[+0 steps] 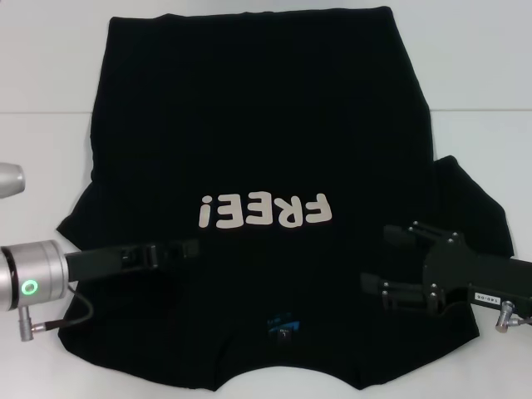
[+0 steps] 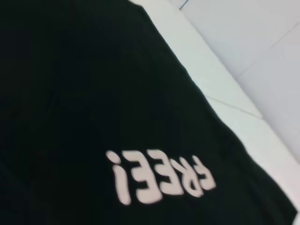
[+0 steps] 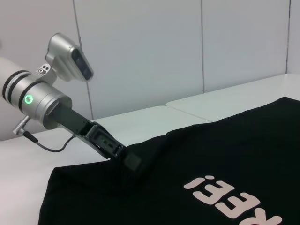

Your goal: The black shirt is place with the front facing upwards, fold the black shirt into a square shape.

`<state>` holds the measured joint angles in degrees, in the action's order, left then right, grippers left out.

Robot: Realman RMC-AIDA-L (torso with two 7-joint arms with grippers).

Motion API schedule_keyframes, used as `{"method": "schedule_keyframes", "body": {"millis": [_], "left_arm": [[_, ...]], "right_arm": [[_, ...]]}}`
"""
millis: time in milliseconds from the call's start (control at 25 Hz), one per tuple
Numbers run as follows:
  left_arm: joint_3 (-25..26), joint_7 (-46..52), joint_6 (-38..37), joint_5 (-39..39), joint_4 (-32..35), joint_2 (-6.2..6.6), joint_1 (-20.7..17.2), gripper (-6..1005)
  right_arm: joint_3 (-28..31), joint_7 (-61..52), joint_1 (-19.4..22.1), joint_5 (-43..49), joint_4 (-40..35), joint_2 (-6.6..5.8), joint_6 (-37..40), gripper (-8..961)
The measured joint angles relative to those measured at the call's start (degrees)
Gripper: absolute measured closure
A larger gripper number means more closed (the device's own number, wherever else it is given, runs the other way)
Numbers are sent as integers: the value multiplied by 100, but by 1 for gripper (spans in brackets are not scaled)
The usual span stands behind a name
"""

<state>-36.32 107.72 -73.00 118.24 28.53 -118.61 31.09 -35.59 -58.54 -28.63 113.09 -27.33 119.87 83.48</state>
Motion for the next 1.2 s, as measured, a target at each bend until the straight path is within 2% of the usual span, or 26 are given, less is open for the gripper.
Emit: {"method": "schedule_keyframes", "body": {"millis": [160, 240, 440, 560, 680, 1040, 1200], "left_arm": [[49, 449, -185, -9, -233, 146, 112, 684], [272, 717, -191, -14, -218, 211, 69, 616], [1131, 1303, -282, -7, -250, 404, -180, 431], [1270, 1809, -248, 30, -230, 514, -357, 301], [1285, 2201, -96, 75, -219, 566, -476, 161], [1272, 2430, 284, 254, -249, 567, -520, 89], [1257, 2531, 433, 291, -262, 558, -479, 89]], "right_arm": [[0, 11, 6, 1, 0, 0, -15, 25], [0, 22, 6, 0, 0, 1, -28, 25], [-1, 23, 7, -2, 0, 1, -46, 25], [0, 13, 7, -3, 0, 0, -50, 25], [0, 19, 7, -6, 0, 0, -59, 25], [0, 11, -11, -5, 0, 4, -67, 25], [0, 9, -11, -3, 0, 3, -69, 25]]}}
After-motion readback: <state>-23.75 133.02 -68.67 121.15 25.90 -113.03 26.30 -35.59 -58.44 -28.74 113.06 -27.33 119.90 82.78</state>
